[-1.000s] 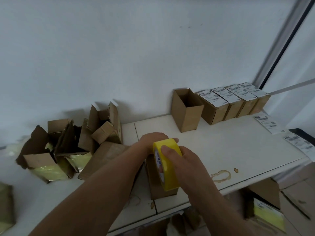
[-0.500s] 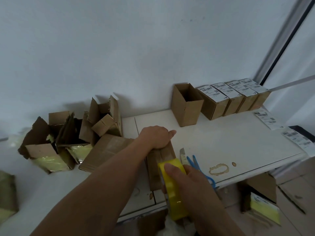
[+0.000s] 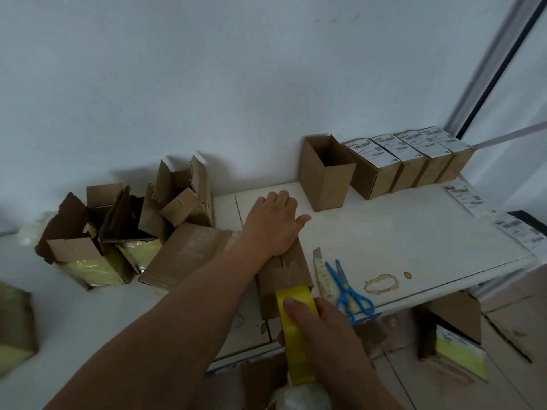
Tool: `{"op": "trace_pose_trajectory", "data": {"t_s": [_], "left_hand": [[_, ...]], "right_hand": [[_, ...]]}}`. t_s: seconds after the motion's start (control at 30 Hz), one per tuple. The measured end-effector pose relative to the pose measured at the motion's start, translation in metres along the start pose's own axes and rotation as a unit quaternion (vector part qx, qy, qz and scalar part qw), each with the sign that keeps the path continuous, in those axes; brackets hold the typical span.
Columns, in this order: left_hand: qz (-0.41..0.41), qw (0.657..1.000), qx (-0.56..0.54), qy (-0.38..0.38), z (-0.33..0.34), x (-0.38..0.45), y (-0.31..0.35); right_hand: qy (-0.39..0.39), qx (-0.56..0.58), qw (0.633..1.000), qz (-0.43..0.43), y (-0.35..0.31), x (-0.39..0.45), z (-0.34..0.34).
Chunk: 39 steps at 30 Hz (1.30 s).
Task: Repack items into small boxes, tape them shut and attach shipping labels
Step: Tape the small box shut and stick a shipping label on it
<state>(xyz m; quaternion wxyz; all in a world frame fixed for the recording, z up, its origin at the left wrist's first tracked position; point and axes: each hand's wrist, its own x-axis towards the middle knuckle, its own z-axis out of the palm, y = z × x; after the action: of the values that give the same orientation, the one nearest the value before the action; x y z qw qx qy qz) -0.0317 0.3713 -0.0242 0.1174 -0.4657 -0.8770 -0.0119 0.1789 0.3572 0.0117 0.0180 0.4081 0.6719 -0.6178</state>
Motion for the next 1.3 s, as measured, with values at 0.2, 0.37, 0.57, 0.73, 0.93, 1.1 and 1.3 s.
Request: {"op": "trace_pose_trajectory", "data": {"t_s": [0.2, 0.37, 0.57, 0.73, 0.93, 1.1, 1.3], "left_hand": [[0.034, 0.998, 0.042, 0.022, -0.002, -0.007, 0.005], [-0.002, 0.999, -0.036, 0.021, -0.010, -0.030, 0.009], [-0.037, 0.971, -0.178, -0.158, -0.017, -0.075, 0.003], [-0.036, 0.966, -0.159, -0.201, -0.017, -0.072, 0.007], [-0.037, 0.967, -0.169, -0.185, -0.018, -0.069, 0.002], [-0.023, 0.980, -0.150, -0.126, -0.021, -0.074, 0.003], [-0.004, 0.978, -0.128, -0.166, -0.017, -0.078, -0.007]], "right_hand": [[-0.001, 0.003, 1.000, -0.006, 0.009, 0.003, 0.004], [-0.010, 0.020, 1.000, -0.009, 0.009, 0.005, 0.002], [-0.016, 0.022, 0.998, -0.058, 0.021, -0.002, 0.009], [-0.011, 0.000, 0.998, -0.068, 0.034, -0.003, 0.008], [-0.006, -0.037, 0.998, -0.041, 0.040, 0.000, 0.010], [-0.035, 0.020, 0.999, -0.027, 0.039, 0.009, 0.014], [-0.039, 0.036, 0.998, -0.042, 0.034, 0.022, 0.021]]}}
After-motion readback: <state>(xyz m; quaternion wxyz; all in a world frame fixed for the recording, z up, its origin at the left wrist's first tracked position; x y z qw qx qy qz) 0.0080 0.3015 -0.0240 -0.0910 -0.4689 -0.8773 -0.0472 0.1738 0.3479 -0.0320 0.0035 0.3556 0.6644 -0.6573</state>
